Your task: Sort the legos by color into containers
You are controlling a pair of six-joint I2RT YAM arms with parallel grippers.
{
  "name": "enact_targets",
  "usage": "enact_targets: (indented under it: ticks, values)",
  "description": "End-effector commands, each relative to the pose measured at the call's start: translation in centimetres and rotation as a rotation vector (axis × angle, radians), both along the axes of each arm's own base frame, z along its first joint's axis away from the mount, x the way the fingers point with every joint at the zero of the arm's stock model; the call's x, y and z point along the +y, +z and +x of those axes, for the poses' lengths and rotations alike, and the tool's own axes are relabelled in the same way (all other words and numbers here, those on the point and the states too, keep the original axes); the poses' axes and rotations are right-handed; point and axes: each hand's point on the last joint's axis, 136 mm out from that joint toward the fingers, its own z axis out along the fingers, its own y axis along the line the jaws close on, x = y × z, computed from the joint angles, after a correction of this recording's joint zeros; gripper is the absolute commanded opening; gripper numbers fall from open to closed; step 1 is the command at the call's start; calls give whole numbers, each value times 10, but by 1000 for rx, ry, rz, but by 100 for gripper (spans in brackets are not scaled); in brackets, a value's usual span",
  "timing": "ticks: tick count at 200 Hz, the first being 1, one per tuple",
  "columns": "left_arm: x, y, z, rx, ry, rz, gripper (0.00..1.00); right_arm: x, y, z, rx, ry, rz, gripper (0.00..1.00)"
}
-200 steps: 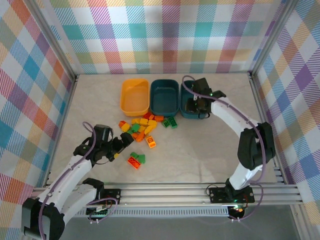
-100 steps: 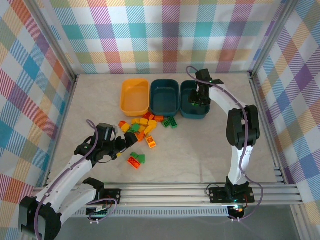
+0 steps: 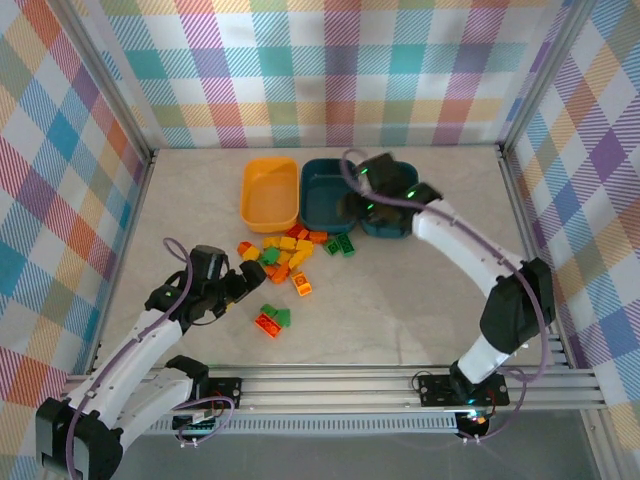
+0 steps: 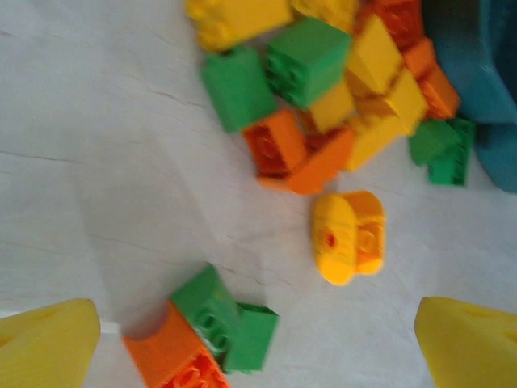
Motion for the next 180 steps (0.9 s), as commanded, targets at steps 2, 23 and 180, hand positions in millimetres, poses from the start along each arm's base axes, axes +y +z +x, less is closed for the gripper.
enact_targets:
  ticks: [2,23,180]
  values:
    - [34,-12,-3,47,181,64,100,47,-64,-57,158,119,-42,73]
    - [37,-22,-3,83,209,22,100,81,-87,-83,186,205,-86,80]
    - [34,-26,-11,122,141,25,100,89,-128,-101,258,334,-240,33]
